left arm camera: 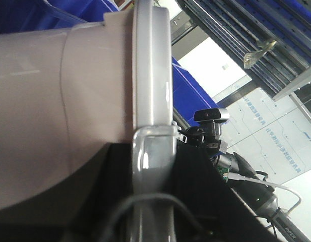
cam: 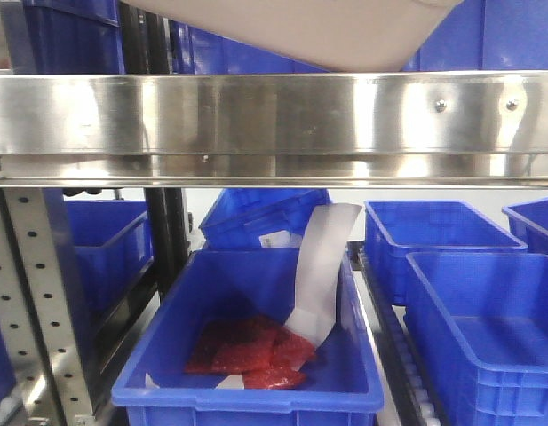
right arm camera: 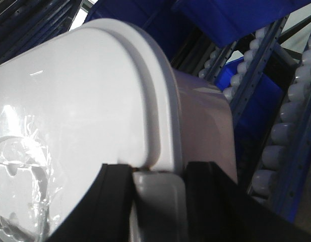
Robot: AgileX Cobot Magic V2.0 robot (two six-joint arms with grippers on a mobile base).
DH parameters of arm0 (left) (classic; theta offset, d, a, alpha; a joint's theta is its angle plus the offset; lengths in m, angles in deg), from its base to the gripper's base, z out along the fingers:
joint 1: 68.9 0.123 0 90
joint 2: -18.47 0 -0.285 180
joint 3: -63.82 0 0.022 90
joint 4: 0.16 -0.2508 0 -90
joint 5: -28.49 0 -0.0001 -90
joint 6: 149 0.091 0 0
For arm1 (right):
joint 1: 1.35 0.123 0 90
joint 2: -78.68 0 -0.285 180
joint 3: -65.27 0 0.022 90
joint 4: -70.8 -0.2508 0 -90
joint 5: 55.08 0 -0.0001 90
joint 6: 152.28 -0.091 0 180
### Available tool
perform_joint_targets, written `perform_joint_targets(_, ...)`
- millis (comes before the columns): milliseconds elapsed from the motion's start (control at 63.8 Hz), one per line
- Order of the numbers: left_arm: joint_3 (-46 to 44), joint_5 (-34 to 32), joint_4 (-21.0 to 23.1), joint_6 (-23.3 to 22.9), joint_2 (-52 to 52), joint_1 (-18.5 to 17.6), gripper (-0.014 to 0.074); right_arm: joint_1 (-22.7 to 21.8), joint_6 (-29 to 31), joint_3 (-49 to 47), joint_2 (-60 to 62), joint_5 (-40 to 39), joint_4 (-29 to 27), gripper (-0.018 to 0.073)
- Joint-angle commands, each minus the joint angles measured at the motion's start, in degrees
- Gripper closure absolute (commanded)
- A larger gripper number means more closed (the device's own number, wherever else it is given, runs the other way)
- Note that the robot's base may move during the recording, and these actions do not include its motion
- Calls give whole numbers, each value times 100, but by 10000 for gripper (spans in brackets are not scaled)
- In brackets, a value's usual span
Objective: Grab white bin and place on right shelf
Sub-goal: 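Move the bin over the upper rack shelf with both grippers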
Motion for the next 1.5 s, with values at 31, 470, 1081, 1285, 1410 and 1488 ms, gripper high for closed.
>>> perform_joint_targets(31,-179,1080,455,154,217,-215,722,181,6,-187,314,1330,-727,478)
perform_joint_targets(470,-179,1080,455,154,217,-215,722,181,6,-187,314,1330,-727,478)
perform_joint_targets(1081,-179,1080,455,154,217,-215,722,181,6,-187,314,1330,-727,478)
perform_joint_targets(1285,-179,1080,455,154,217,-215,722,181,6,-187,314,1330,-727,478)
perform_joint_targets(1410,-179,1080,455,154,217,-215,722,181,6,-187,314,1330,-727,478)
perform_joint_targets(1488,-179,1069,455,154,217,-215,722,181,6,-187,314,1330,-727,478)
